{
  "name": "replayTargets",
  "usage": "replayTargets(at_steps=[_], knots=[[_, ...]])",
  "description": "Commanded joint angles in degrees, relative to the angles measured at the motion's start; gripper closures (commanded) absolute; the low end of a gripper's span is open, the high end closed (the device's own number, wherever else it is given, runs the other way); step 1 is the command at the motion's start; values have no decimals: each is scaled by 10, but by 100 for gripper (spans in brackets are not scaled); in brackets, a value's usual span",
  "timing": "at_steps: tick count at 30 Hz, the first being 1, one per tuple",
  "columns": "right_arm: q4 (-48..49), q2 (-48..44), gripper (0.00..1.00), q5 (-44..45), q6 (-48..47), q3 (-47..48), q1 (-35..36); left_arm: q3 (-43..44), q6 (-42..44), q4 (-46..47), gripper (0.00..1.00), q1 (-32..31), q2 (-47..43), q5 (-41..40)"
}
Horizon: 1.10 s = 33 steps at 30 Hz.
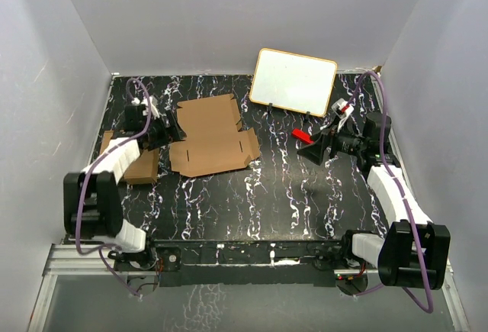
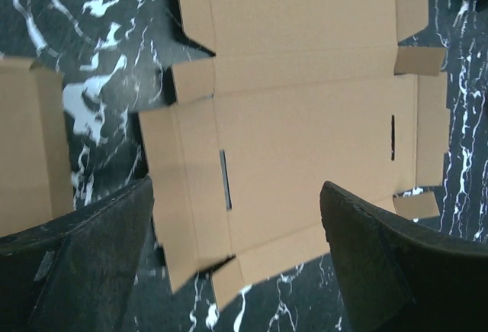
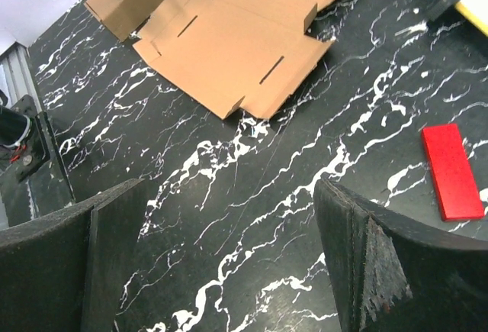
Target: Fold the paper box
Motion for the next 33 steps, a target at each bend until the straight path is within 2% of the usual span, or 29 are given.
replayTargets(at_steps=[1,10,13,15,22,33], knots=[[84,-6,1,-39,-12,3,-7,69,1,46,15,8,96,53],[73,8,1,-29,-18,8,-7,208,-7,23,33,19,251,71],[72,5,1,-28,-20,8,-7,249,-17,14,49,19,292,72],[71,3,1,-27,-22,8,-7,280,-22,1,56,19,321,78],[71,3,1,-25,-23,8,-7,316,-23,-32,58,19,355,50],[72,5,1,-28,-24,8,-7,298,-5,-32,57,20,328,15]])
